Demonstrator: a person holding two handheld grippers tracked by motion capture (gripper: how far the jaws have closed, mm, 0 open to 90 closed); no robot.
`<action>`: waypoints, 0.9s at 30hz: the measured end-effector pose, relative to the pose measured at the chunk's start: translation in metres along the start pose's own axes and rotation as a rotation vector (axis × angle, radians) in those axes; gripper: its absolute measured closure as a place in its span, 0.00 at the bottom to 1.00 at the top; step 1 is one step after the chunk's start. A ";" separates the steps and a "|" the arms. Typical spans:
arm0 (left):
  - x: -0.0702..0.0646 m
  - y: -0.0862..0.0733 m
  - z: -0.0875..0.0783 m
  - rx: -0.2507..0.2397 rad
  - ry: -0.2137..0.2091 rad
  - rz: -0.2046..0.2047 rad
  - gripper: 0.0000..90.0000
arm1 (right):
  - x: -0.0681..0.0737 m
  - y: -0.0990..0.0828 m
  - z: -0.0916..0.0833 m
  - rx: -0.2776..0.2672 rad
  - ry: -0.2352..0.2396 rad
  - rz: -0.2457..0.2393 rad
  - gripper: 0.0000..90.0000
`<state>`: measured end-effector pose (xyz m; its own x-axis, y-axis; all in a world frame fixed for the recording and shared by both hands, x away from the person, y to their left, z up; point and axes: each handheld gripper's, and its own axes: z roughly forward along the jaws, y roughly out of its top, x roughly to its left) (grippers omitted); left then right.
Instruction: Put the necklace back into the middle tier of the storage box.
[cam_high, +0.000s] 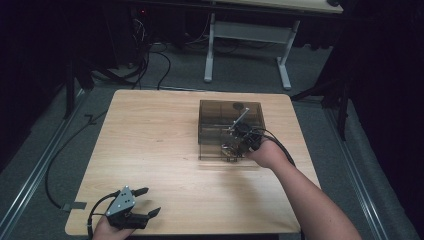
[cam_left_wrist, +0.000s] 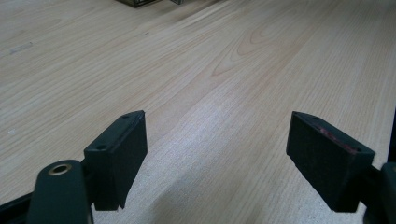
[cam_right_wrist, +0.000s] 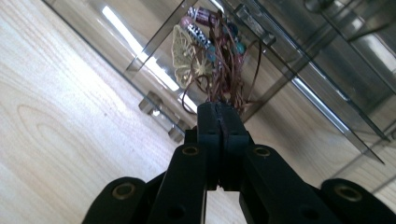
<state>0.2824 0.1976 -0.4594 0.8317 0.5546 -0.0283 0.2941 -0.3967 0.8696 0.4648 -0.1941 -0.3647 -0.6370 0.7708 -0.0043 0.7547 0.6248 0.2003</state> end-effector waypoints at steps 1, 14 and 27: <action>0.000 0.000 0.000 0.002 -0.003 0.001 0.23 | 0.000 0.001 0.002 0.002 -0.005 -0.001 1.00; 0.000 0.001 0.002 0.018 -0.004 0.009 0.23 | 0.000 -0.007 -0.013 -0.055 -0.009 -0.001 0.96; -0.001 0.001 0.002 0.024 0.002 0.009 0.23 | -0.014 -0.024 -0.005 -0.048 -0.030 0.067 0.93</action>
<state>0.2830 0.1948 -0.4595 0.8336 0.5521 -0.0198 0.2981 -0.4194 0.8575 0.4547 -0.2211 -0.3645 -0.5800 0.8144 -0.0189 0.7865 0.5658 0.2476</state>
